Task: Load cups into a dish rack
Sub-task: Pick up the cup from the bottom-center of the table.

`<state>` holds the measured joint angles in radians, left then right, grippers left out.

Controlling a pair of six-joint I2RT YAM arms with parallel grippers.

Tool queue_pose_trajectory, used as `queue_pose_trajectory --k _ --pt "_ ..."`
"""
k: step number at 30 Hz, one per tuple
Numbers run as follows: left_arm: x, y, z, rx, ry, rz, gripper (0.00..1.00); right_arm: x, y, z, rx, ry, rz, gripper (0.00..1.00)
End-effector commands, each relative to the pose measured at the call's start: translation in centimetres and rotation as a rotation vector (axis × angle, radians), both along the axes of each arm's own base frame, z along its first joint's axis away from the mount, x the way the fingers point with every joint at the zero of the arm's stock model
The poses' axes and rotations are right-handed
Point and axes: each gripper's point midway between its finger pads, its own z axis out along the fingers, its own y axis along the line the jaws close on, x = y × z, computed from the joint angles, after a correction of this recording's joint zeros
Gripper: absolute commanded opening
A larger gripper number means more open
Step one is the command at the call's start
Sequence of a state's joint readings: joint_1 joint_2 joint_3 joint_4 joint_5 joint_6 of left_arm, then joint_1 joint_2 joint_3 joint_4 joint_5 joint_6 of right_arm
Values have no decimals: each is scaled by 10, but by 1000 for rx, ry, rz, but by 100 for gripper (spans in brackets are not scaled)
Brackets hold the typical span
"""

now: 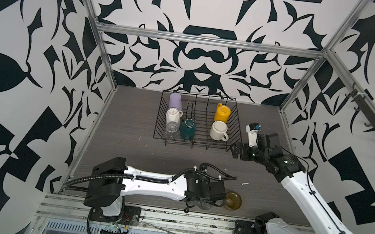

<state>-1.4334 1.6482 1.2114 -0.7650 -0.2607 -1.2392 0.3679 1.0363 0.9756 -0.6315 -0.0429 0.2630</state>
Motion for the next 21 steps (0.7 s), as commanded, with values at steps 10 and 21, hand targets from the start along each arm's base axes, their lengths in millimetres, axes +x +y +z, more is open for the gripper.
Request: queue_pose_trajectory --k 10,21 --pt "28 -3 -8 34 7 39 44 -3 -5 5 -9 -32 -1 98" --pt "38 0 -8 43 -3 53 16 -2 -6 8 -12 -42 -2 98"
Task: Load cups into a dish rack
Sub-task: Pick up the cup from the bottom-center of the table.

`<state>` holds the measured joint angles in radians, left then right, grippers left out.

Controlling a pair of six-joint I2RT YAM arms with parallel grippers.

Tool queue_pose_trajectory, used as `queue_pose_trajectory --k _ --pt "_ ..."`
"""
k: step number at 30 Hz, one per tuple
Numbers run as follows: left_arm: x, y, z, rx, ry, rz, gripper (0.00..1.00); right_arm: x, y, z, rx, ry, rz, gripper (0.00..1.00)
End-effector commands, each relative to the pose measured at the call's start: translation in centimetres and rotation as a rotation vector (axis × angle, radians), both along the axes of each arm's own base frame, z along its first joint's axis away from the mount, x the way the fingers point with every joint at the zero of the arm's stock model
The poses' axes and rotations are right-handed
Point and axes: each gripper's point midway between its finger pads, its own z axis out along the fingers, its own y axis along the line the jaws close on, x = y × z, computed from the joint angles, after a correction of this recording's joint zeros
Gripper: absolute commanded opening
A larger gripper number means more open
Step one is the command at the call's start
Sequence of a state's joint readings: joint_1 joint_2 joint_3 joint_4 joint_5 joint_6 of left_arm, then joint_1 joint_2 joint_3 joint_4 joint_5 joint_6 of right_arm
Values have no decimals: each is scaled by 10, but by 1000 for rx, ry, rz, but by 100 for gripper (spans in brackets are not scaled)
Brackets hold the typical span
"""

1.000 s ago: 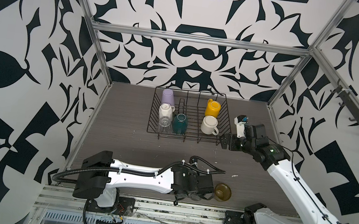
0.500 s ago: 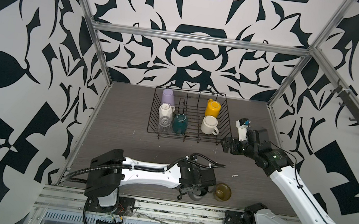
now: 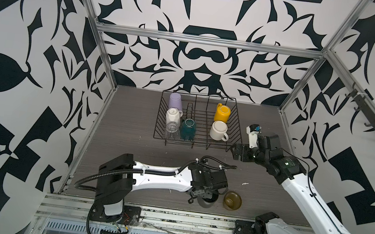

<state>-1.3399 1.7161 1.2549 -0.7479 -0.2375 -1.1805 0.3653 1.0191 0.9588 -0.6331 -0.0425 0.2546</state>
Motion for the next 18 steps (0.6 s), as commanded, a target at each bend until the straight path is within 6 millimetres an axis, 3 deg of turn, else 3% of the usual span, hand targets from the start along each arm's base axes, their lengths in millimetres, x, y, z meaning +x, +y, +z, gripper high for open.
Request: queue_pose_trajectory --k 1,4,11,14,18 --pt "7 8 1 27 -14 23 12 1 -4 10 -5 -39 -6 98" --pt "9 9 4 21 -20 23 0 2 -3 11 3 -41 -6 98" --pt "16 21 11 38 -41 36 0 5 2 16 33 -46 1 98" --pt "22 46 20 72 -63 62 0 7 6 19 57 -48 11 98" --pt "44 80 47 30 -136 106 0 9 18 24 121 -51 45 98"
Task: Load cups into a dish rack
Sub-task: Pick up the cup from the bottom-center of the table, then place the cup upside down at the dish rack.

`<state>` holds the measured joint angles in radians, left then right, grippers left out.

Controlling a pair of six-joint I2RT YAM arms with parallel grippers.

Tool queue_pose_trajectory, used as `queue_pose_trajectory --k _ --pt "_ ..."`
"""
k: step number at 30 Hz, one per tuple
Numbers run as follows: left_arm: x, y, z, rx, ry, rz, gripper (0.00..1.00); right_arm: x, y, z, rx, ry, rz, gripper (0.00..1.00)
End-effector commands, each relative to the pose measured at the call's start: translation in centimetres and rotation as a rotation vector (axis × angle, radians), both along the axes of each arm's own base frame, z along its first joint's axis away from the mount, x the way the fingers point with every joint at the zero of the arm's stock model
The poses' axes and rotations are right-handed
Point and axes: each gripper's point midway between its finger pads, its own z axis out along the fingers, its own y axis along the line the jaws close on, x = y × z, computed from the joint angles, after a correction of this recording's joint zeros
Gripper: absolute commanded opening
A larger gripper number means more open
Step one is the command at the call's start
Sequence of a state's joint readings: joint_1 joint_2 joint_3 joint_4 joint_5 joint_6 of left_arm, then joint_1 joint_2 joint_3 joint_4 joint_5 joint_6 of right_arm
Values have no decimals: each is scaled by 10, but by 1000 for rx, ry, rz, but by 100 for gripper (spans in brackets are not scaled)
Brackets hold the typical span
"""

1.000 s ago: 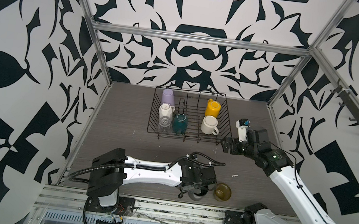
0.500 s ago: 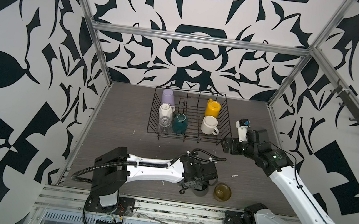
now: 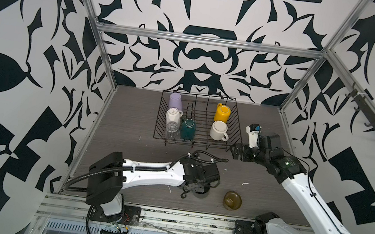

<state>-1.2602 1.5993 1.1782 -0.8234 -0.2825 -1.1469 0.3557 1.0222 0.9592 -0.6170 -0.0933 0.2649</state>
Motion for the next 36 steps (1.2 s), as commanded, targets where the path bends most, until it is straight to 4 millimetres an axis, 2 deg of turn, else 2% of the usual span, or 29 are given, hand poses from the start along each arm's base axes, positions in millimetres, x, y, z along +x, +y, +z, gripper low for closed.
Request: queue_pose_trajectory --k 1,6,8,11,17,21,28,36 --pt "26 39 42 -51 -115 59 0 8 16 24 97 -55 39 98" --pt "58 60 89 -390 -206 150 0 7 41 45 237 -116 136 98" --pt "65 63 102 -515 -205 156 0 4 50 55 289 -134 181 98" --pt "70 74 123 -595 -222 126 0 -1 66 68 376 -161 266 98" --pt "83 71 167 -795 -274 -4 0 -17 98 99 568 -196 463 98" --pt "99 70 194 -949 -263 -44 0 -23 104 112 614 -232 532 97" --pt "120 62 213 -1039 -256 -137 0 -23 113 121 674 -210 564 98" --pt "123 54 223 -994 -410 -350 0 -20 124 118 726 -93 564 97"
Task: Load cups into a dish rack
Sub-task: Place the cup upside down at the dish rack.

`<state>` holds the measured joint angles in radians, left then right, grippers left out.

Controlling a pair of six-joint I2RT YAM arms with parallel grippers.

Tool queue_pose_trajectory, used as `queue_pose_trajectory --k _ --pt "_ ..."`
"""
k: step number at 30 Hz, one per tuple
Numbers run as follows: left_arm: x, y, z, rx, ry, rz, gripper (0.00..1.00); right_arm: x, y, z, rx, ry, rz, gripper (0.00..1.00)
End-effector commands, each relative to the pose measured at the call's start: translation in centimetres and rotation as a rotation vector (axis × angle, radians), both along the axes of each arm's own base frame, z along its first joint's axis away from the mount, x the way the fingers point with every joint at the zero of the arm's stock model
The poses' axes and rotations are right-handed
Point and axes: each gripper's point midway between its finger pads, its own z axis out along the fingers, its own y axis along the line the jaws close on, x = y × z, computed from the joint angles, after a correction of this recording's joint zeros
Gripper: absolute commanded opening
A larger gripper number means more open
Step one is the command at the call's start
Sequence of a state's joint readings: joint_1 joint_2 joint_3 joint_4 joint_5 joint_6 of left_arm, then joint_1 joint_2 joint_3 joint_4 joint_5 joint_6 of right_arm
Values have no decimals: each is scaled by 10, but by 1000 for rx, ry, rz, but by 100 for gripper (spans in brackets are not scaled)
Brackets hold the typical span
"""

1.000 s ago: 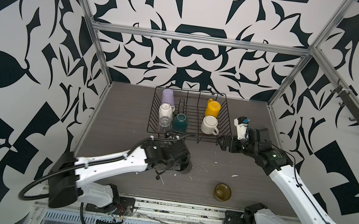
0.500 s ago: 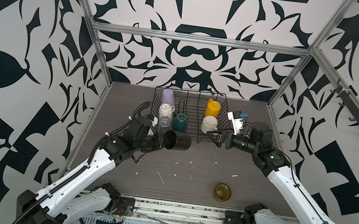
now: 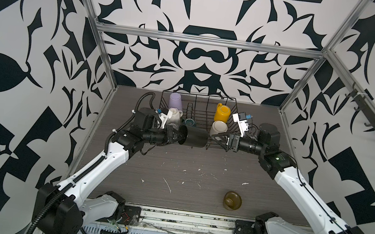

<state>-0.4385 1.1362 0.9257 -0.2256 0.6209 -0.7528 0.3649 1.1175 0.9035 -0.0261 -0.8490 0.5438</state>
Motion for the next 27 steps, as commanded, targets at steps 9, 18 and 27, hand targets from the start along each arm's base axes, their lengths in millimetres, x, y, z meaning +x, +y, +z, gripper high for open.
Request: queue_pose_trajectory --k 9,18,27 --pt "10 8 71 25 -783 -27 0 -7 12 39 101 48 84 97" --pt "11 8 64 -6 -1098 -4 0 -7 18 40 117 95 128 97" --pt "-17 -7 67 -104 -1378 -160 0 -2 24 18 73 189 153 97"
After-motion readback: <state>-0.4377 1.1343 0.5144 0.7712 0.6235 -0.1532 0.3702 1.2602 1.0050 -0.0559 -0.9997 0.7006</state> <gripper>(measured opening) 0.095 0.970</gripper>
